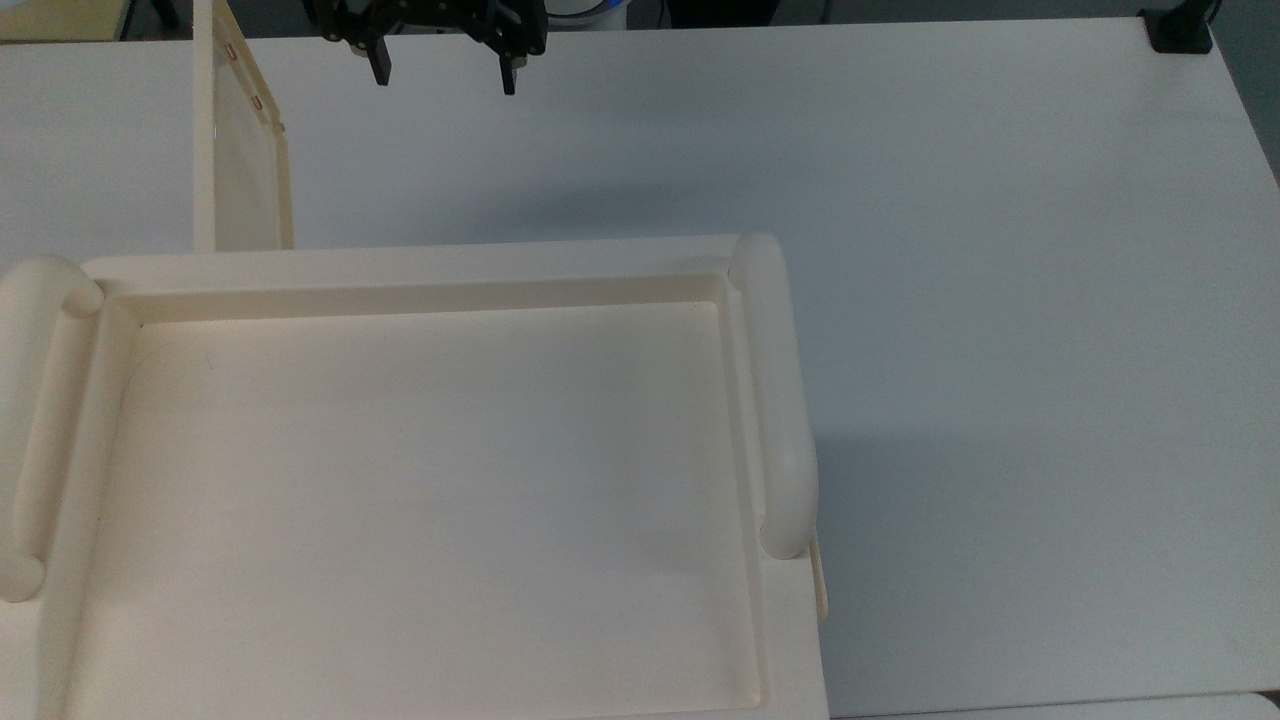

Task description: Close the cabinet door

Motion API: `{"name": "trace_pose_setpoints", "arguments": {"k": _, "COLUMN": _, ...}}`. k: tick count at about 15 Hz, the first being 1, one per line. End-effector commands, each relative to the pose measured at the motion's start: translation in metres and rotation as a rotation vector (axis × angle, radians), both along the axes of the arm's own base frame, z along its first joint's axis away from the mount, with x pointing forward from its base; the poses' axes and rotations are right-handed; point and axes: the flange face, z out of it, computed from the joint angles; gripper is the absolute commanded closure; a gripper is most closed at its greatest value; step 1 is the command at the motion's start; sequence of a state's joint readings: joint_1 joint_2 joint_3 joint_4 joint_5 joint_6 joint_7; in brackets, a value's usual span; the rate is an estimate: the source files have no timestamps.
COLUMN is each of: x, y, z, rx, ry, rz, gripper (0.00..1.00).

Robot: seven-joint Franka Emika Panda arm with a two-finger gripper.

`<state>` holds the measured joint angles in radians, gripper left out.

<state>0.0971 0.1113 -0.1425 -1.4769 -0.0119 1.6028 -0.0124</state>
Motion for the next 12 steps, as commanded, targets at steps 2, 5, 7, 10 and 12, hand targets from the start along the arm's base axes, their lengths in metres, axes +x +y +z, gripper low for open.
{"name": "trace_pose_setpoints", "arguments": {"k": 2, "x": -0.0109, "y": -0.0018, "z": 0.0027, "rx": 0.007, "ry": 0.015, "rz": 0.018, "gripper": 0.00}}
{"name": "trace_pose_setpoints", "arguments": {"k": 5, "x": -0.0105, "y": -0.0018, "z": 0.0019, "rx": 0.007, "ry": 0.017, "rz": 0.020, "gripper": 0.00}}
{"name": "trace_pose_setpoints", "arguments": {"k": 7, "x": -0.0104, "y": -0.0018, "z": 0.0020, "rx": 0.007, "ry": 0.015, "rz": 0.027, "gripper": 0.01}}
{"name": "trace_pose_setpoints", "arguments": {"k": 10, "x": -0.0107, "y": -0.0058, "z": 0.0026, "rx": 0.017, "ry": 0.016, "rz": 0.072, "gripper": 0.58}}
{"name": "trace_pose_setpoints", "arguments": {"k": 12, "x": -0.0101, "y": -0.0063, "z": 0.0026, "rx": 0.020, "ry": 0.014, "rz": 0.070, "gripper": 0.90}}
